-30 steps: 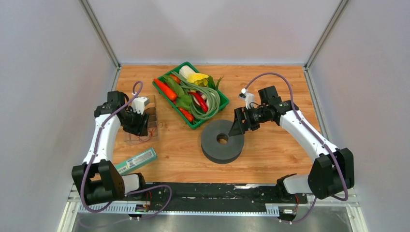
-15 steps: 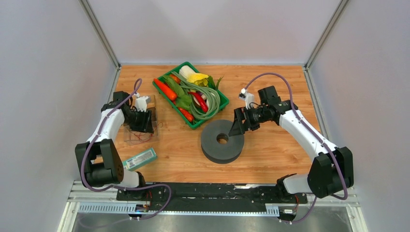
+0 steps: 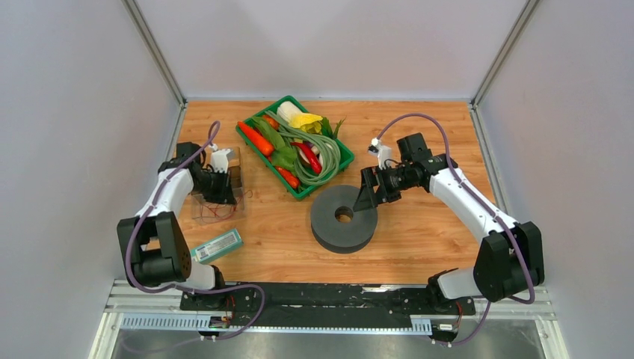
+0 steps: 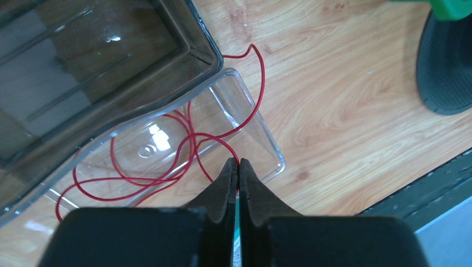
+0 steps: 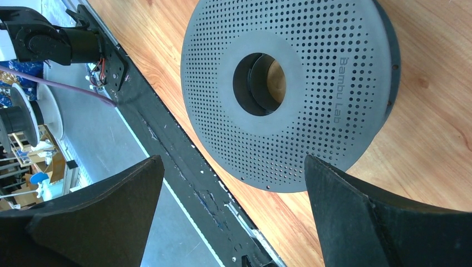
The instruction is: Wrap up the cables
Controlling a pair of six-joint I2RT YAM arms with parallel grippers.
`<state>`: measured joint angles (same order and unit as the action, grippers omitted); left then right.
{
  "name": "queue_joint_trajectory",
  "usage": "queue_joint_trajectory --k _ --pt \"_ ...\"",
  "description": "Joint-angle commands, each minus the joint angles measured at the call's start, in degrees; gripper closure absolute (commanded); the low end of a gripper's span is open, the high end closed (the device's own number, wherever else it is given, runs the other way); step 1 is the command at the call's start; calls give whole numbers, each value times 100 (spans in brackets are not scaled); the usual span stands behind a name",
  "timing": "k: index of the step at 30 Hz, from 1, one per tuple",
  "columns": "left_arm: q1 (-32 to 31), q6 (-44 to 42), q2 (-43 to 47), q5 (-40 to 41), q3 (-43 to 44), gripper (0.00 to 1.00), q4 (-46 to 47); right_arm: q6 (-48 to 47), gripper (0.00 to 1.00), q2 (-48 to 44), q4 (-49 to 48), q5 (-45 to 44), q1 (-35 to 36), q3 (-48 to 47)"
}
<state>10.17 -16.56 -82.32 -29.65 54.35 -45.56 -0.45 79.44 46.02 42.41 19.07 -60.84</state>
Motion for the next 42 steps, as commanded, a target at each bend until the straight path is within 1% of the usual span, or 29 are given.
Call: queue_joint_trajectory --k 1,4,7,9,12,15,18,21,22,23,25,27,30,33,36,37,39,42 --pt "20 -76 847 -418 269 100 -259 -43 0 -77 -93 -14 18 -279" --pt "20 47 1428 -472 672 100 -637 -139 0 -165 -6 -57 18 -446" --pt "20 213 1833 -691 1532 100 -1041 -359 0 -271 91 -338 18 -771" --pt "20 459 2018 -831 2156 100 -1104 -482 0 -367 91 -505 18 -1043" --pt "2 951 2010 -1235 3237 100 -1095 -666 0 -447 135 -681 18 -1465" --pt "-155 1574 1764 -1543 4317 100 -999 -816 0 -534 188 -822 18 -1904" --pt "-559 2251 1562 -1780 5206 100 -631 -1018 0 -587 328 -901 0 -2256" --pt "-990 3077 1386 -1790 5901 100 133 -1334 0 -605 487 -1050 9 -2485" --pt "-1000 3314 1299 -1807 6129 100 405 -1405 0 -622 504 -1077 0 -2520" --pt "-1270 3613 1211 -1825 6358 100 634 -1501 0 -640 531 -1095 0 -2547" --pt "-1473 4114 1009 -1947 6806 100 1091 -1598 0 -710 540 -1077 0 -2547" --pt "-1693 4414 920 -2071 6887 100 1522 -1581 0 -850 452 -990 -17 -2442" --pt "-2045 4398 937 -2334 6774 100 1752 -1354 0 -1079 110 -797 -9 -2135" --pt "-2335 4389 1060 -2668 6318 100 1849 -880 0 -1281 -372 -498 -17 -1783" --pt "-2669 4153 1253 -2932 5799 100 1735 7 0 -1387 -1136 54 -17 -1467" --pt "-2765 4047 1289 -2950 5693 100 1622 627 0 -1405 -1435 274 -26 -1318" --pt "-2933 3827 1350 -2950 5526 100 1463 1534 0 -1387 -2225 713 -26 -1011" --pt "-3074 3748 1359 -2924 5429 100 1313 2871 1 -1256 -3184 1215 26 -589"
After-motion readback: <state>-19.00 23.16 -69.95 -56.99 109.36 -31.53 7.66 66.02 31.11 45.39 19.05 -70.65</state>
